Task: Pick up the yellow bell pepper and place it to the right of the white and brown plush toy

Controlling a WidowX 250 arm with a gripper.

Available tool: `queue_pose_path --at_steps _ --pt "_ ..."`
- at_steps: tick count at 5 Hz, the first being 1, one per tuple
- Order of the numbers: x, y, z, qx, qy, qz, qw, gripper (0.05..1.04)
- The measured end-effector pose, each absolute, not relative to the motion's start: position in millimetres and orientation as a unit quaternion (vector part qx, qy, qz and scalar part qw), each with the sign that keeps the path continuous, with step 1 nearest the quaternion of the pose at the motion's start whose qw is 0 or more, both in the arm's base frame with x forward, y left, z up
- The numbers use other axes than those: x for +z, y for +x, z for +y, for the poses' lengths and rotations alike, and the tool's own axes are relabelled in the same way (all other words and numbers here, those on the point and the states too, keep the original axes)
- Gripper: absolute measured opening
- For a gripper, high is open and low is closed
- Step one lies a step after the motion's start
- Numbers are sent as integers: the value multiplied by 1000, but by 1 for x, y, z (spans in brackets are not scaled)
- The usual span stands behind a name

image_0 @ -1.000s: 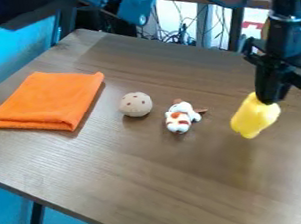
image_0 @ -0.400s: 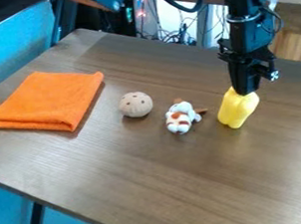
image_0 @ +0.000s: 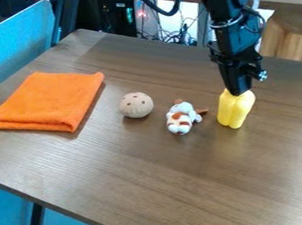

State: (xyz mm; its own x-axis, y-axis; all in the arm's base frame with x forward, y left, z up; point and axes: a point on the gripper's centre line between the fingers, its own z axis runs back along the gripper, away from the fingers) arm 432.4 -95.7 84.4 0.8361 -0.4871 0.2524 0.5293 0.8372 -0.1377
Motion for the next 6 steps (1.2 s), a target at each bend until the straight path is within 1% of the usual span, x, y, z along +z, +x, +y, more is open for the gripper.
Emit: queue_pose_path --at_steps 1,2,3,4,5,6 --pt "83 432 -92 -261 -106 -104 954 361" --pt "84 429 -92 -242 -108 -101 959 599" --pt "85 426 -84 -210 -85 -81 971 882" --pt "95 422 -87 -192 -44 -74 978 1020" --pt "114 408 -97 -172 1 -79 982 1011" --pt "124 395 -92 -166 19 -65 984 1010"
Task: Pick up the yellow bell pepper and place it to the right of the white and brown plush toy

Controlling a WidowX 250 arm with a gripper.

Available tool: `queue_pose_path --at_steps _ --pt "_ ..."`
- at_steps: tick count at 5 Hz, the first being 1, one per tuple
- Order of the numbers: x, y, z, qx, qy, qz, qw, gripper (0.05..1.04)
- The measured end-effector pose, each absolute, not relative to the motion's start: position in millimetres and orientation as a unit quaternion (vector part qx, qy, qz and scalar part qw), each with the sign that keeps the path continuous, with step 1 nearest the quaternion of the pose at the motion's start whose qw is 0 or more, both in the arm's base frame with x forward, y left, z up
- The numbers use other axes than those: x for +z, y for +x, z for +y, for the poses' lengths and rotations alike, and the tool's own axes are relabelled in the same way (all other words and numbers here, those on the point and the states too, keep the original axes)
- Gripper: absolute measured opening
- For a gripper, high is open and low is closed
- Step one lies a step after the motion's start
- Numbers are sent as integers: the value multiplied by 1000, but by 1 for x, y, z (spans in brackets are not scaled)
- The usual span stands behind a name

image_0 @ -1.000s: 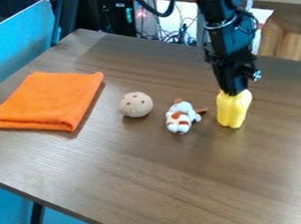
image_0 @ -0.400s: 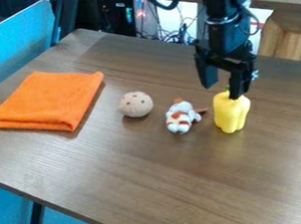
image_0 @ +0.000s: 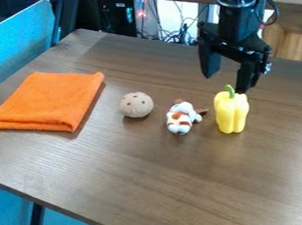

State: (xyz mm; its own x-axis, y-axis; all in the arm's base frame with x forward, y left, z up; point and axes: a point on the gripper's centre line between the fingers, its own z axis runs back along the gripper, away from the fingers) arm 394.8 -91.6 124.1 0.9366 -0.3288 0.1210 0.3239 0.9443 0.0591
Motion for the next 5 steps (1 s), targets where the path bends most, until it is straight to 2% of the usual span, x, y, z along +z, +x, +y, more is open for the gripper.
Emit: queue_pose_path --at_steps 1,3,4,5 --pt "134 368 -73 -132 33 -28 990 1010" --pt "127 310 6 -54 46 27 997 1010" --pt "124 296 33 -50 62 30 996 1010" --pt "112 279 82 -23 68 22 997 1010"
